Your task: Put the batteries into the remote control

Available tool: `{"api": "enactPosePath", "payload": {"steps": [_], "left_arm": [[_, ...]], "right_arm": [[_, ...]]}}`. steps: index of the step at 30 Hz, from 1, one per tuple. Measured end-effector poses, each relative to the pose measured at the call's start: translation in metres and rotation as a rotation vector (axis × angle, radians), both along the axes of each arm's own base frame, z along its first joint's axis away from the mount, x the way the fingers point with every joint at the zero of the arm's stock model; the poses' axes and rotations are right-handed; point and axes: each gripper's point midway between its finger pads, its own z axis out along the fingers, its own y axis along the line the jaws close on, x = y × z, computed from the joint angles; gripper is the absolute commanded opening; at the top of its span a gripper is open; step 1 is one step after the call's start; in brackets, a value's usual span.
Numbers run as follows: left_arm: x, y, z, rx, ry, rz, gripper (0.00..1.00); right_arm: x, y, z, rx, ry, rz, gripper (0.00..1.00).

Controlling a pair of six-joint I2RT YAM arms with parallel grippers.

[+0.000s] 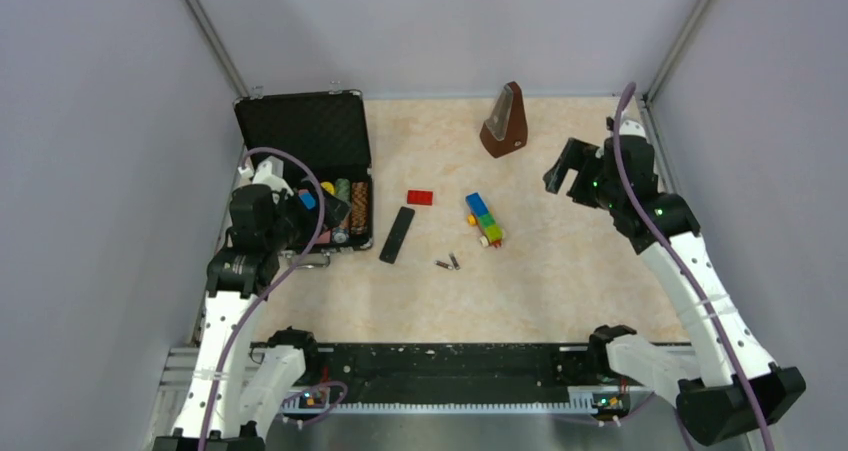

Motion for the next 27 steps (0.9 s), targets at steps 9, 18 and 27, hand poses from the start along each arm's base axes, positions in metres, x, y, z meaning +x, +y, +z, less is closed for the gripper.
{"api": "enactPosePath", "payload": {"steps": [9, 18, 27], "left_arm": [[-0.028, 0.002, -0.007, -0.047, 0.041, 0.051, 0.99], [-0.051, 0.0, 0.009, -0.085, -0.04, 0.049, 0.99], [-0.066, -0.009, -0.019, -0.121, 0.059, 0.012, 0.94]], "right_arm": [[-0.061, -0.01, -0.015, 0.05, 0.041, -0.004, 0.88], [-0.086, 0.025, -0.033, 0.175, 0.127, 0.177, 0.81], [-0.107, 0.072, -0.062, 0.234, 0.197, 0.327, 0.75]]}}
